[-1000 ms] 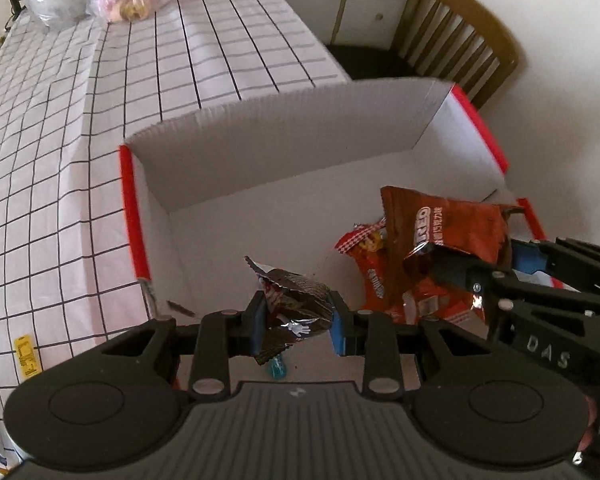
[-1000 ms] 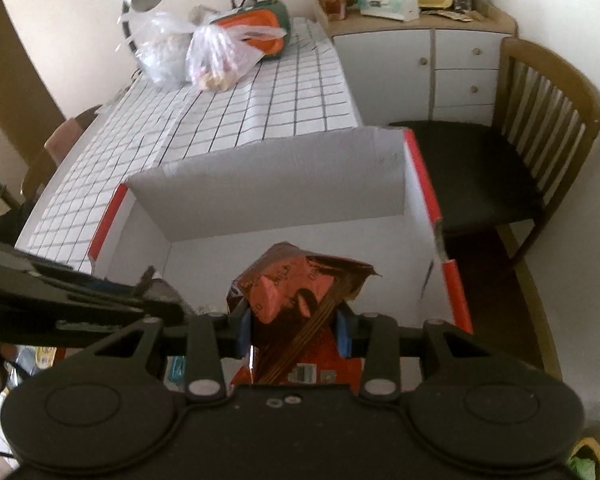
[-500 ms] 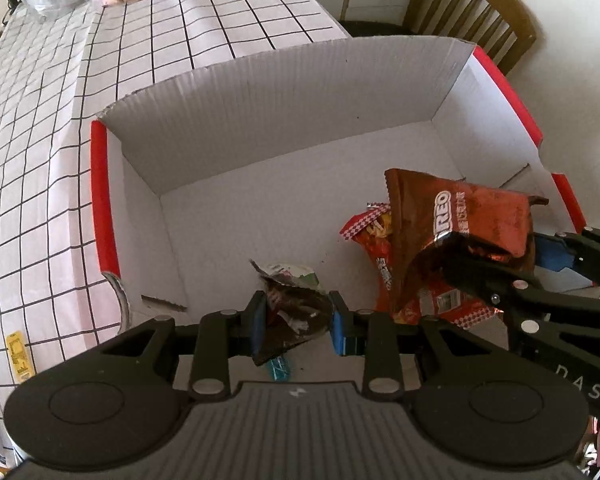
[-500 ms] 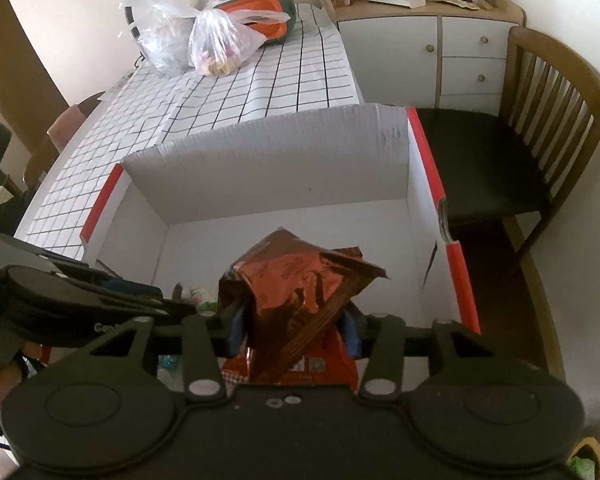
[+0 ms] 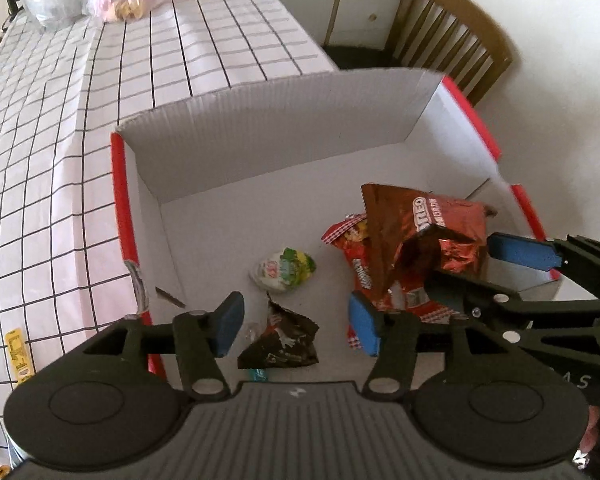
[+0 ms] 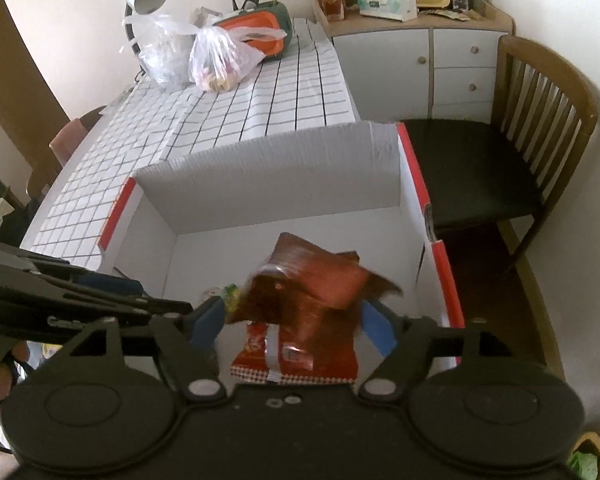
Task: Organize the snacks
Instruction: 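Move both tools back to the snacks on the tablecloth, then grasp the yellow cartoon lollipop with the right tool while the left tool grasps the black chocolate bar, then carry the yellow lollipop and black chocolate bar over the red box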
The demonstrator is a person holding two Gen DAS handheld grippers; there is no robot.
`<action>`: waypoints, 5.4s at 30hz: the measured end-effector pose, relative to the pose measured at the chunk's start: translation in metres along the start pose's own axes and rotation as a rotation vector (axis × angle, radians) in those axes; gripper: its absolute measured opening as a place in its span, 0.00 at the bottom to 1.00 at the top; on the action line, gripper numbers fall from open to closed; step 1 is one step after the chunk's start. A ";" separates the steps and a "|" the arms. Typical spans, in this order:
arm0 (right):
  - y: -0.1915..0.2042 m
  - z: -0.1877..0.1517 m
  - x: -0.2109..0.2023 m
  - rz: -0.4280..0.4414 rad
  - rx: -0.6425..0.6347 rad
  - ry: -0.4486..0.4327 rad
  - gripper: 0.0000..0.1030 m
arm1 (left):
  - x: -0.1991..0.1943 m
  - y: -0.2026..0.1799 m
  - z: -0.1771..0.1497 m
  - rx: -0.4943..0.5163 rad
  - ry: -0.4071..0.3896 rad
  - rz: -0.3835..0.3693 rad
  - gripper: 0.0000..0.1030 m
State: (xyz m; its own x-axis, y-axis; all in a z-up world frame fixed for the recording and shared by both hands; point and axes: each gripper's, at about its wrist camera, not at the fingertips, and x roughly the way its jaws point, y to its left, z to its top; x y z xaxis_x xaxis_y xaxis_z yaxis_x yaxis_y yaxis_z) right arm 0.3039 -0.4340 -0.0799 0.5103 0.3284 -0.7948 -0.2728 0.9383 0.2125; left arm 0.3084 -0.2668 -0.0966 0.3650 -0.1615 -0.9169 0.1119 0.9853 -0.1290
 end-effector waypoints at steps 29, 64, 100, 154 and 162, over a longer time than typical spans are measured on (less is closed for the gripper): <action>0.106 -0.024 -0.077 0.065 -0.022 -0.181 1.00 | -0.126 0.071 -0.067 0.004 -0.267 -0.086 0.70; 0.283 -0.072 0.011 0.129 -0.133 -0.011 0.96 | -0.180 0.306 -0.204 -0.318 -0.304 0.127 0.74; 0.330 -0.069 0.154 0.045 -0.187 0.222 0.74 | -0.096 0.460 -0.248 -0.657 -0.023 0.203 0.74; 0.209 -0.044 -0.029 -0.002 -0.058 -0.056 0.50 | -0.178 0.264 -0.162 -0.303 -0.234 0.045 0.53; 0.152 -0.034 -0.042 -0.055 -0.022 -0.073 0.50 | -0.164 0.186 -0.118 -0.175 -0.240 -0.002 0.53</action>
State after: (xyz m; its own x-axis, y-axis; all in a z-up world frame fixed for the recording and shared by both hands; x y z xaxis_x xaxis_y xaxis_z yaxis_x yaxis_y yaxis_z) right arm 0.2137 -0.3088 -0.0333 0.5831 0.2841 -0.7611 -0.2604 0.9528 0.1562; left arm 0.1607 -0.0506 -0.0150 0.5754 -0.1513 -0.8038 -0.0410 0.9762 -0.2132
